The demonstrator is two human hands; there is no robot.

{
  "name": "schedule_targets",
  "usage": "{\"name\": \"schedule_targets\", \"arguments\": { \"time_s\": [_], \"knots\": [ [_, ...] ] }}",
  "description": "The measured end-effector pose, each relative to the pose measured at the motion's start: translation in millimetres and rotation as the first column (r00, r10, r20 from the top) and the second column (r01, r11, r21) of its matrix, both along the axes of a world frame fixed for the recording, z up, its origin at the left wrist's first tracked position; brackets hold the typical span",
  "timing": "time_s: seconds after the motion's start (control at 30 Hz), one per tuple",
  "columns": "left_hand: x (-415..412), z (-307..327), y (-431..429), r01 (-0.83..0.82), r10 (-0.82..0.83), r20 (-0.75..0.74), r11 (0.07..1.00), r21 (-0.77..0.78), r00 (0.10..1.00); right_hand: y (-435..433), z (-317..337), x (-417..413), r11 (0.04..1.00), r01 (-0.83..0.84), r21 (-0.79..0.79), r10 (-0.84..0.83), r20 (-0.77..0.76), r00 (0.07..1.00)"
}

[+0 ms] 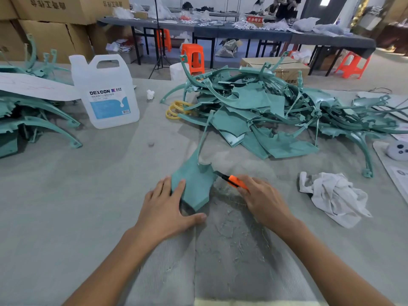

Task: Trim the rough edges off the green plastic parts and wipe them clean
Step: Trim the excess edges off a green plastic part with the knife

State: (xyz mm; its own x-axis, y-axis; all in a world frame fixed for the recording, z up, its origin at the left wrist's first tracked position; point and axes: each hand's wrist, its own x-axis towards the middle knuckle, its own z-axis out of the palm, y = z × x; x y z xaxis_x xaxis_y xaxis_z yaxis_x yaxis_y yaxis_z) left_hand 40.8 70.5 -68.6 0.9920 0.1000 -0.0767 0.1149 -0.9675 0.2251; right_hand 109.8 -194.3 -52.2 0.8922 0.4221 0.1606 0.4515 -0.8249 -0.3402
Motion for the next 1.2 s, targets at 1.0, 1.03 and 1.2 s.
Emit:
{"name": "schedule_targets", "arguments": {
  "time_s": [1.0, 1.03, 1.2],
  "knots": [
    [-17.7, 46.2, -32.6, 0.042, 0.134, 0.407, 0.918, -0.395, 0.904, 20.1, 63.0, -52.8, 0.937, -0.036, 0.349, 0.076, -0.102, 0.992],
    [-17.8, 47.0, -33.7, 0.049, 0.126, 0.413, 0.921, -0.388, 0.902, 19.8, 63.2, -53.2, 0.935, -0.032, 0.353, 0.071, -0.1, 0.992],
    [-17.1, 47.5, -33.9, 0.054, 0.126, 0.421, 0.919, -0.39, 0.898, 20.3, 64.5, -52.9, 0.926, -0.038, 0.376, 0.085, -0.111, 0.99]
  ]
}}
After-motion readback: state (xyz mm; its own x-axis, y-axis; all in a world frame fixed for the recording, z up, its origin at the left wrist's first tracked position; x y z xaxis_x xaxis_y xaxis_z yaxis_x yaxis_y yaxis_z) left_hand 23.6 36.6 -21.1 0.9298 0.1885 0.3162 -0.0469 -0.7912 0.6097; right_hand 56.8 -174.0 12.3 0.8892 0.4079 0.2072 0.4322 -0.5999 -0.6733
